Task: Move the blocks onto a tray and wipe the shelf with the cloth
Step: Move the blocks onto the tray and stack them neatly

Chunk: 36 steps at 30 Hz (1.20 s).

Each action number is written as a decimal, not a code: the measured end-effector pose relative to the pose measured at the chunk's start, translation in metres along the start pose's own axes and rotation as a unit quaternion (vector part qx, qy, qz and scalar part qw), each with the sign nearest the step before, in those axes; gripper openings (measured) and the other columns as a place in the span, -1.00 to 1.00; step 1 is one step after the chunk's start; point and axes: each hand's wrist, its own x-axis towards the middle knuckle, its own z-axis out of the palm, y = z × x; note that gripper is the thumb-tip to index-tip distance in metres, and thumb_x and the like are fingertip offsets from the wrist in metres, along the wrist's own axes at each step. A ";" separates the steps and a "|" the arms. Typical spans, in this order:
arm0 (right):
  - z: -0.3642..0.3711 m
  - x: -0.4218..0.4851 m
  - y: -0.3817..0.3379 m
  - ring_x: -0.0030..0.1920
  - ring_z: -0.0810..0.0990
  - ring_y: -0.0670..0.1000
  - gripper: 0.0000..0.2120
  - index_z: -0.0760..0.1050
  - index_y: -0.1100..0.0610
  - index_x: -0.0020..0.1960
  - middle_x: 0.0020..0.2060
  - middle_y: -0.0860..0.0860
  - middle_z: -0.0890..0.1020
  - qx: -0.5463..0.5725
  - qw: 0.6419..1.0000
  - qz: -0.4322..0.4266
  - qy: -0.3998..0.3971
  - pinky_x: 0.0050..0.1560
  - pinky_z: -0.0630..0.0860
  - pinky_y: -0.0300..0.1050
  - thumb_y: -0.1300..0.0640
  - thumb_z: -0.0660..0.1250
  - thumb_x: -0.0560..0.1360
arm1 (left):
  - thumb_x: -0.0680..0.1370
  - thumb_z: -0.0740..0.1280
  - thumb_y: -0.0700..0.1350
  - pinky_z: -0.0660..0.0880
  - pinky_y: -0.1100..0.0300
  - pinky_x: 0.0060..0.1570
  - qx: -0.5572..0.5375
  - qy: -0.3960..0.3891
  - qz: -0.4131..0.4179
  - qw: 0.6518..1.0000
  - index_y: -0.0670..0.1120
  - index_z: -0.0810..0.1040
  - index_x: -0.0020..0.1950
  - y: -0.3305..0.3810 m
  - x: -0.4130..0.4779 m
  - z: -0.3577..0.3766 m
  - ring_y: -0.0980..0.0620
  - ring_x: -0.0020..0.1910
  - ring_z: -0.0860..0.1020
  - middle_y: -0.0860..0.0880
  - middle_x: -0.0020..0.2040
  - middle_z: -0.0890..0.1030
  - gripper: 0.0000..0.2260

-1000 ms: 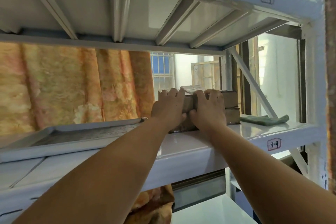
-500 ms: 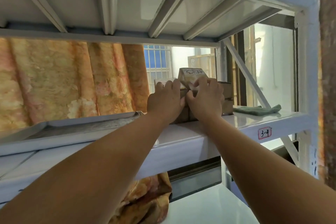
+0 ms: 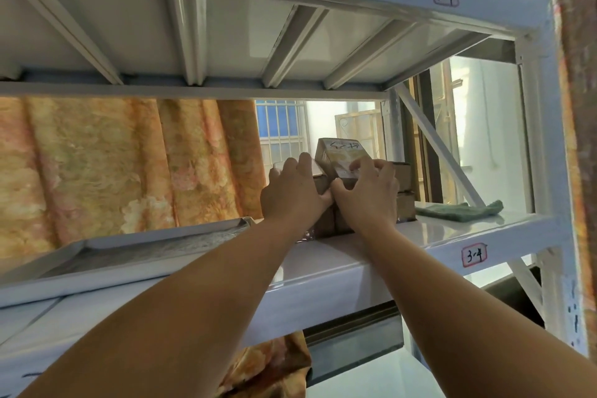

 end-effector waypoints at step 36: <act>0.049 -0.086 -0.171 0.18 0.39 0.14 -0.57 0.60 0.00 0.10 0.13 0.03 0.55 0.059 0.980 -0.032 -0.190 0.14 0.43 0.12 -0.23 0.27 0.38 | 0.31 0.35 0.23 0.29 0.21 -0.45 0.053 0.000 -0.166 0.985 0.05 0.30 -0.10 -0.184 -0.052 -0.161 0.07 -0.35 0.48 0.06 -0.27 0.52 -0.63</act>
